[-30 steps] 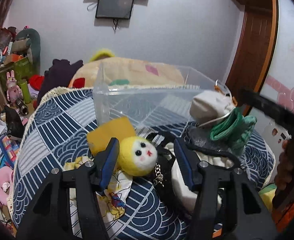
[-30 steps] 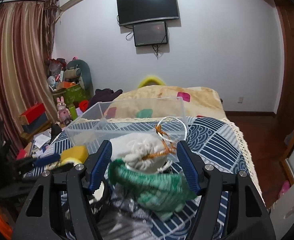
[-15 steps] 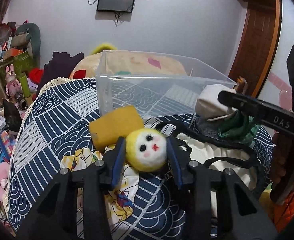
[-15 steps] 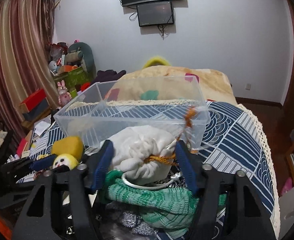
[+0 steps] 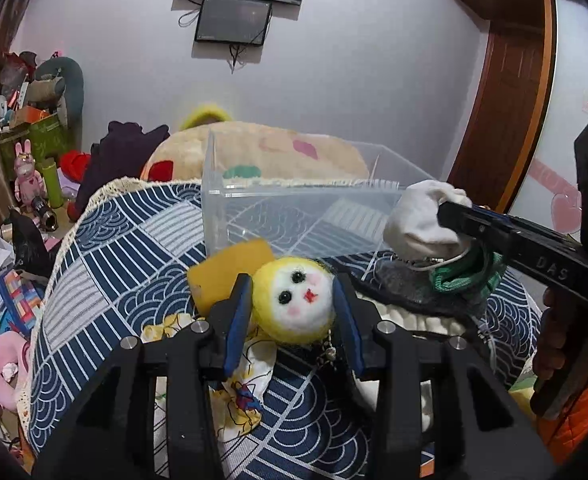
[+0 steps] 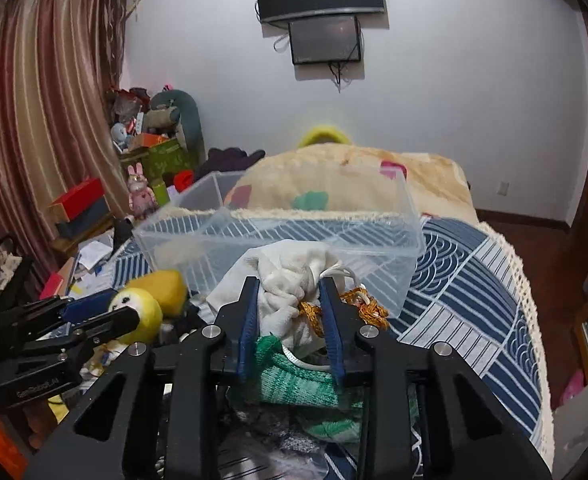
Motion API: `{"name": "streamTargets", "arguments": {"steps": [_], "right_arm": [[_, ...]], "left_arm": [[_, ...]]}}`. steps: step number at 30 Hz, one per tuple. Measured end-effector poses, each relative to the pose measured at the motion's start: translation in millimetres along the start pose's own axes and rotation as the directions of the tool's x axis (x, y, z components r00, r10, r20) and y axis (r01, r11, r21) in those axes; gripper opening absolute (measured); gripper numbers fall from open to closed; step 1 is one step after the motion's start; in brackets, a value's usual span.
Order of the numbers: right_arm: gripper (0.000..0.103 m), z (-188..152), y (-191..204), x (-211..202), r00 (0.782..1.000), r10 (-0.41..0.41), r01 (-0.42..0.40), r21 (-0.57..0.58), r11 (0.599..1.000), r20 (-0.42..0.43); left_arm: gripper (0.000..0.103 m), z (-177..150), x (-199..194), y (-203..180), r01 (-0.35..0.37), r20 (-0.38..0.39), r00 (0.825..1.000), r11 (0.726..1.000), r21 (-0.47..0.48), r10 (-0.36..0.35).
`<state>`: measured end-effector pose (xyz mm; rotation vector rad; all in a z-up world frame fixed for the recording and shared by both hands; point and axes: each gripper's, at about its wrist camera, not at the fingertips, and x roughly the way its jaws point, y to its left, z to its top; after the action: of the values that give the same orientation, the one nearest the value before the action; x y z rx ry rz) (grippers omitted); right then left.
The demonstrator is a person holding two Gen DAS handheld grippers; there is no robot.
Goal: Organize soft objects
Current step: 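Grasp the yellow plush ball with the left tool while the right tool grasps the white drawstring pouch, then carry the ball and pouch over the clear box and open both tools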
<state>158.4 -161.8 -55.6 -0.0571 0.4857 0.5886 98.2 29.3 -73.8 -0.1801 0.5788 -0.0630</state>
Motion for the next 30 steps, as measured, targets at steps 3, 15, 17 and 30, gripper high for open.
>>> {"name": "streamTargets", "arguments": {"steps": [3,15,17,30], "right_arm": [[0.027,6,4,-9,0.999,0.009,-0.009,0.001,1.000,0.034],[0.027,26,13,-31,0.991,-0.003,0.009,-0.038,0.999,0.136],[0.027,31,13,-31,0.989,-0.011,0.018,-0.047,0.999,0.149],[0.027,68,8,-22,0.979,-0.040,0.053,-0.059,0.997,0.200]], "left_arm": [[0.041,3,-6,-2,-0.003,0.019,1.000,1.000,0.006,0.003],[0.041,39,-26,-8,-0.028,0.114,0.993,0.998,0.064,0.021],[0.041,47,-25,-6,-0.031,0.123,0.992,0.997,0.067,0.023],[0.041,91,4,16,-0.034,0.082,0.996,0.999,0.041,0.030]]}}
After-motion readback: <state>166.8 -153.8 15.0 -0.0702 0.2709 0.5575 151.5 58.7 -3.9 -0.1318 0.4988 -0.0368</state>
